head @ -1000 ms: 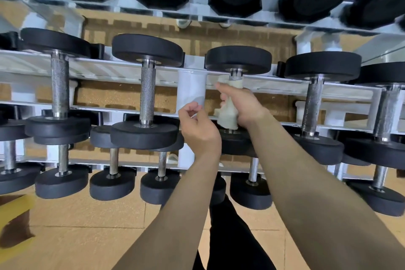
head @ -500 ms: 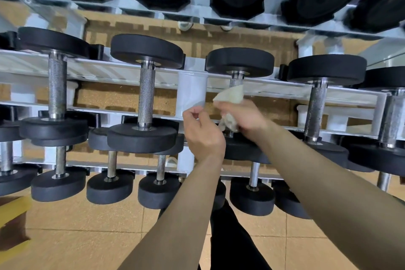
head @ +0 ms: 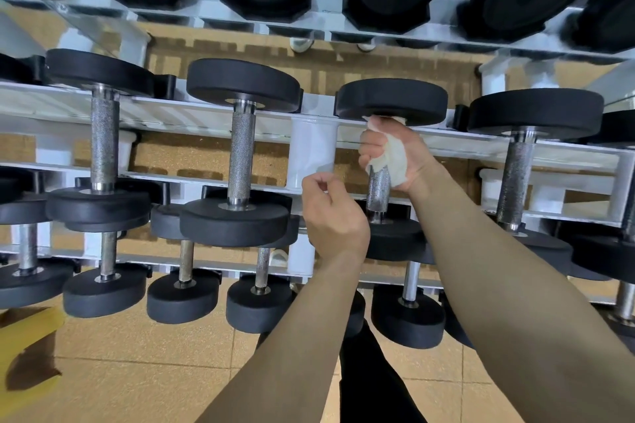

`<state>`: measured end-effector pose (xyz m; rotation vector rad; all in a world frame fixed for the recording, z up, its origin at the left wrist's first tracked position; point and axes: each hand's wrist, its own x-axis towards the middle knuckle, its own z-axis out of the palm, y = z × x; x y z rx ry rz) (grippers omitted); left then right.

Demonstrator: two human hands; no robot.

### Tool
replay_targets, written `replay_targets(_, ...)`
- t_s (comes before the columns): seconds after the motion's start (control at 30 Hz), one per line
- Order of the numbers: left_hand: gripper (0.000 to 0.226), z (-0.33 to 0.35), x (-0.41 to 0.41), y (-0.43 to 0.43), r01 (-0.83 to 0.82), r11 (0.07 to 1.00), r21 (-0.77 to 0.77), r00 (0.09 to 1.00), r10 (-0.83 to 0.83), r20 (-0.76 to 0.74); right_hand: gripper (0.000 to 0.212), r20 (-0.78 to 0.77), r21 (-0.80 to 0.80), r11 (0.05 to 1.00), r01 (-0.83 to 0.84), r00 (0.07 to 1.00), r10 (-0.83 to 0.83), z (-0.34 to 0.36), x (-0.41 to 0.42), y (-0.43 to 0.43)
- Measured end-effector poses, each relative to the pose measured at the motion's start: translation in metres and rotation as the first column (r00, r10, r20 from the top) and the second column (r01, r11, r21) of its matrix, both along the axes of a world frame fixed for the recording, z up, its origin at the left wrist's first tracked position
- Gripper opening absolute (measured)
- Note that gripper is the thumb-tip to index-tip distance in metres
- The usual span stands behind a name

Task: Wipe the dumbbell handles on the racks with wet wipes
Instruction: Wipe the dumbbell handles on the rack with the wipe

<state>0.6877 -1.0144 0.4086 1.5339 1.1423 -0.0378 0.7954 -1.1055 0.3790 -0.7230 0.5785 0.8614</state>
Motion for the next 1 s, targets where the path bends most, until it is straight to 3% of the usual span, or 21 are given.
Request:
replay_targets(0.1,0.016,0.000,0.000,0.000,0.014,1.000,0.005,1.000,-0.013,-0.008,0.026,0.001,0.030,0.997,-0.067,0.998,0.067,-0.001,-0.003,-0.003)
replay_targets(0.17,0.017,0.001,0.000,0.001,0.024,1.000,0.004,1.000,-0.024,-0.007,0.024,0.046,-0.144,0.981,-0.127,0.990,0.135,0.005,-0.010,-0.003)
replay_targets(0.2,0.017,0.001,0.000,0.001,0.028,1.000,0.002,1.000,-0.028,0.001,0.023,0.095,-0.303,0.943,-0.137,0.980,0.173,0.009,-0.016,-0.002)
replay_targets(0.23,0.018,0.002,0.000,0.001,0.030,1.000,0.003,1.000,-0.030,0.008,0.022,0.148,-0.495,0.858,-0.140,0.959,0.242,0.012,-0.024,0.001)
replay_targets(0.3,0.018,0.002,-0.001,0.001,0.036,0.999,0.010,0.999,-0.036,0.017,0.017,0.155,-0.811,0.570,-0.132,0.891,0.427,0.017,-0.041,0.006)
replay_targets(0.33,0.018,0.003,-0.001,0.001,0.040,0.999,0.011,0.999,-0.040,0.023,0.017,0.117,-0.881,0.452,-0.138,0.864,0.490,0.016,-0.048,0.007)
replay_targets(0.4,0.018,0.002,-0.002,0.002,0.051,0.999,0.015,0.998,-0.051,0.028,0.023,0.064,-0.918,0.365,-0.154,0.851,0.521,0.014,-0.053,0.009)
replay_targets(0.47,0.018,0.002,-0.003,0.002,0.063,0.998,0.014,0.998,-0.063,0.028,0.026,0.067,-0.884,0.443,-0.151,0.896,0.439,0.019,-0.046,0.009)
replay_targets(0.6,0.017,0.001,-0.002,0.002,0.080,0.996,0.037,0.996,-0.081,0.031,0.024,0.039,-0.598,0.781,-0.179,0.967,0.251,0.023,-0.013,0.008)
replay_targets(0.73,0.016,0.001,-0.002,0.001,0.097,0.994,0.045,0.995,-0.098,0.032,0.023,0.046,-0.297,0.948,-0.115,0.990,0.135,0.012,0.002,0.004)
replay_targets(0.87,0.019,0.002,-0.001,0.001,0.094,0.995,0.041,0.995,-0.095,0.025,0.028,0.031,-0.074,0.989,-0.131,0.991,0.134,0.005,-0.003,-0.002)
replay_targets(0.93,0.019,0.003,-0.001,0.001,0.091,0.995,0.042,0.996,-0.091,0.020,0.028,0.050,-0.108,0.964,-0.244,0.967,0.251,0.005,-0.011,-0.009)
replay_targets(1.0,0.018,0.005,-0.001,0.001,0.096,0.994,0.044,0.995,-0.097,0.016,0.017,0.051,-0.273,0.884,-0.380,0.912,0.408,0.007,-0.025,-0.016)
